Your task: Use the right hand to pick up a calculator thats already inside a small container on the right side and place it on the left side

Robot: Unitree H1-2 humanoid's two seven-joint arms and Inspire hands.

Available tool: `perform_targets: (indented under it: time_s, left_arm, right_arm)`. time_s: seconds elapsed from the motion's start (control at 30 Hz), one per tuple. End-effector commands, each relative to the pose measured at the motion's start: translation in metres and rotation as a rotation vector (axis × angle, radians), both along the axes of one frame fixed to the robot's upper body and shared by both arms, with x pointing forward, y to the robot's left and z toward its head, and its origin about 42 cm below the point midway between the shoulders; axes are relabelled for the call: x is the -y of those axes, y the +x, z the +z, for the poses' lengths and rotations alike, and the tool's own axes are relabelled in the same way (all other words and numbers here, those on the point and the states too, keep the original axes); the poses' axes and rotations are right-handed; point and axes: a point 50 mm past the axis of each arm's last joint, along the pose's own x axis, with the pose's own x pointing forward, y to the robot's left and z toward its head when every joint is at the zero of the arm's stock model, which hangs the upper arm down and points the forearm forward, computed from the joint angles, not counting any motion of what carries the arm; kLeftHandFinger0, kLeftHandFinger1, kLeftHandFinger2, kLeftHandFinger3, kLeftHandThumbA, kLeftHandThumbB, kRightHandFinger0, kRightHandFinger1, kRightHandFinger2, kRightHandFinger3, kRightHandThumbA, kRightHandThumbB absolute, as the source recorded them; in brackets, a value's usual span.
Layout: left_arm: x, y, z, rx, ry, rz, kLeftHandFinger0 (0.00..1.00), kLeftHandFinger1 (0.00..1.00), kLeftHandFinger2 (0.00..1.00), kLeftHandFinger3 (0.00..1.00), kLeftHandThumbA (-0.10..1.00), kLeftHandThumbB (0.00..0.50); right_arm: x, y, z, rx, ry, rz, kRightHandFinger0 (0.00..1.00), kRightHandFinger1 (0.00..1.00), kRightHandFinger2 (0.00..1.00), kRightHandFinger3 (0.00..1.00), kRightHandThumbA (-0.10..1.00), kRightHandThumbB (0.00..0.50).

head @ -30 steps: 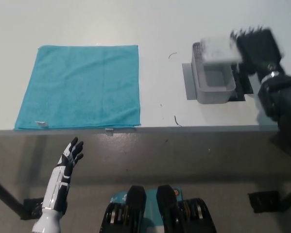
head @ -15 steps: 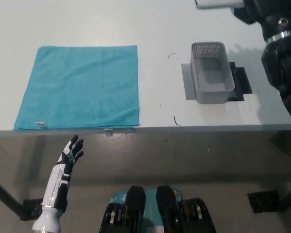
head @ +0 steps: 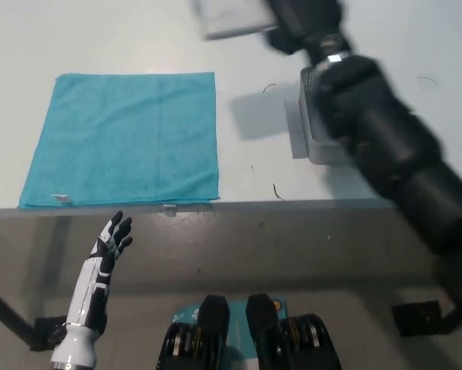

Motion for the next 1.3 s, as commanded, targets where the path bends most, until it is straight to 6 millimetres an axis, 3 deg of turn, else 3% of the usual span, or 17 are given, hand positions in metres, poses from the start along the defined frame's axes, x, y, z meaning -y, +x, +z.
perform_targets:
  time_s: [0.0, 0.1, 0.23, 0.33, 0.57, 0.67, 0.77, 0.87, 1.13, 1.17, 1.27]
  left_arm:
    - [-0.007, -0.001, 0.005, 0.053, -0.009, 0.009, 1.00, 1.00, 1.00, 1.00, 1.00, 0.000]
    - [-0.007, 0.000, 0.006, 0.057, -0.008, 0.010, 1.00, 1.00, 1.00, 1.00, 1.00, 0.000]
    - [-0.009, 0.001, 0.008, 0.060, -0.001, 0.018, 1.00, 1.00, 1.00, 1.00, 1.00, 0.000]
    - [-0.008, 0.001, 0.007, 0.058, 0.000, 0.015, 1.00, 1.00, 1.00, 1.00, 1.00, 0.000]
    - [-0.010, 0.002, 0.009, 0.059, 0.007, 0.018, 1.00, 1.00, 1.00, 1.00, 1.00, 0.000]
    - [-0.009, 0.001, 0.009, 0.059, 0.012, 0.014, 1.00, 1.00, 1.00, 1.00, 1.00, 0.000]
    - [-0.009, -0.001, 0.007, 0.058, 0.012, 0.009, 1.00, 1.00, 1.00, 1.00, 1.00, 0.000]
    - [-0.009, -0.008, 0.003, 0.048, 0.014, 0.011, 1.00, 1.00, 1.00, 1.00, 1.00, 0.000]
    - [-0.011, -0.020, -0.005, 0.018, 0.029, 0.007, 1.00, 1.00, 1.00, 1.00, 1.00, 0.000]
    - [-0.011, -0.022, -0.007, 0.012, 0.028, 0.008, 1.00, 1.00, 1.00, 1.00, 1.00, 0.000]
    - [-0.009, -0.025, -0.010, 0.001, 0.033, 0.010, 1.00, 1.00, 1.00, 1.00, 1.00, 0.000]
  right_arm:
    - [-0.069, -0.010, 0.056, 0.138, 0.018, 0.146, 0.00, 0.00, 0.37, 0.19, -0.10, 0.342]
    - [-0.103, -0.017, 0.054, 0.103, -0.003, 0.168, 0.00, 0.00, 0.39, 0.18, -0.10, 0.340]
    - [-0.125, -0.022, 0.055, 0.079, -0.010, 0.171, 0.00, 0.00, 0.41, 0.18, -0.10, 0.335]
    - [-0.143, -0.027, 0.059, 0.020, 0.003, 0.165, 0.00, 0.00, 0.41, 0.32, -0.10, 0.341]
    - [-0.162, -0.034, 0.053, -0.082, 0.002, 0.137, 0.00, 0.00, 0.28, 0.50, -0.10, 0.363]
    - [-0.165, -0.035, 0.045, -0.135, -0.006, 0.115, 0.00, 0.00, 0.11, 0.53, -0.10, 0.349]
    - [-0.165, -0.036, 0.032, -0.166, -0.011, 0.091, 0.00, 0.00, 0.02, 0.52, -0.10, 0.341]
    - [-0.161, -0.035, 0.014, -0.214, -0.021, 0.074, 0.00, 0.00, 0.05, 0.53, -0.10, 0.368]
    - [-0.147, -0.034, -0.029, -0.350, 0.015, 0.039, 0.00, 0.00, 0.01, 0.55, -0.10, 0.357]
    - [-0.146, -0.034, -0.036, -0.368, 0.007, 0.028, 0.00, 0.00, 0.08, 0.59, -0.10, 0.345]
    - [-0.142, -0.035, -0.049, -0.397, -0.005, 0.011, 0.00, 0.00, 0.14, 0.59, -0.10, 0.367]
